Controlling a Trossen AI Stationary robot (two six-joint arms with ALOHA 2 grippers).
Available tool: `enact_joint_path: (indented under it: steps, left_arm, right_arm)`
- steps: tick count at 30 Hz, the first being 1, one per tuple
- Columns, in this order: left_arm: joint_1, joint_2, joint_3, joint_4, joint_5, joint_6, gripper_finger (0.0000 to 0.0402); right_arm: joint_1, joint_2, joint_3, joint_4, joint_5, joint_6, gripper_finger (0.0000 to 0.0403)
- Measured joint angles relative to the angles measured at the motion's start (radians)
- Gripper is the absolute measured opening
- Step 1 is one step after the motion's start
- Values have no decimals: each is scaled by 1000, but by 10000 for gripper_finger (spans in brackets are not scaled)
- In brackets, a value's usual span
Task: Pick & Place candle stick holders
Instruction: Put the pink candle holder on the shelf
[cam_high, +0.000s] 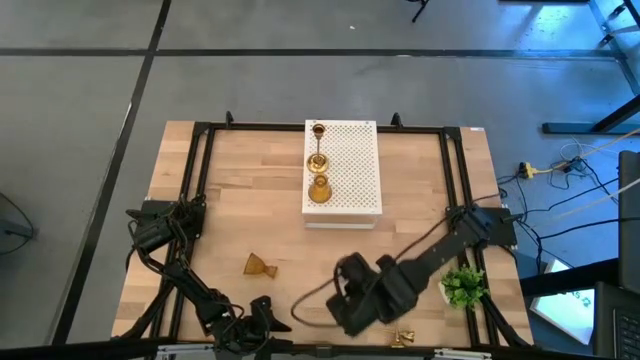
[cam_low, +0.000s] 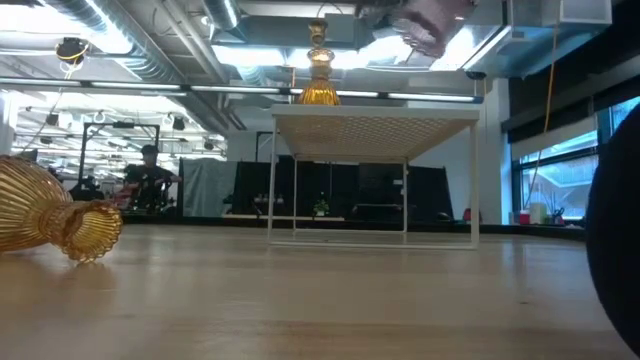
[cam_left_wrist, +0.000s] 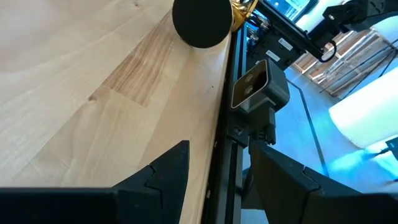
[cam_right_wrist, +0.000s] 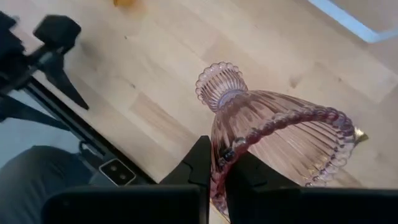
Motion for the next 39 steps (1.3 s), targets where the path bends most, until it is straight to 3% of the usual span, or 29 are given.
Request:
enact_joint_path:
  steps: [14, 21, 27, 33, 39]
  left_arm:
    - [-6, 0, 0, -23, 0, -1, 166]
    - [-11, 0, 0, -56, 2, -15, 166]
    - [-19, 0, 0, -81, 1, -26, 166]
    - [-22, 0, 0, -92, 0, -30, 166]
    - [-34, 0, 0, -112, -19, -61, 166]
  right_arm:
    - [-279, -150, 4, -4, -164, -238, 20]
    - [-436, -171, 4, -4, -273, -371, 20]
    - [-495, -171, 3, -4, -338, -454, 20]
    - [-492, -257, 2, -4, -310, -500, 20]
    - [-413, -383, -7, -4, -111, -491, 20]
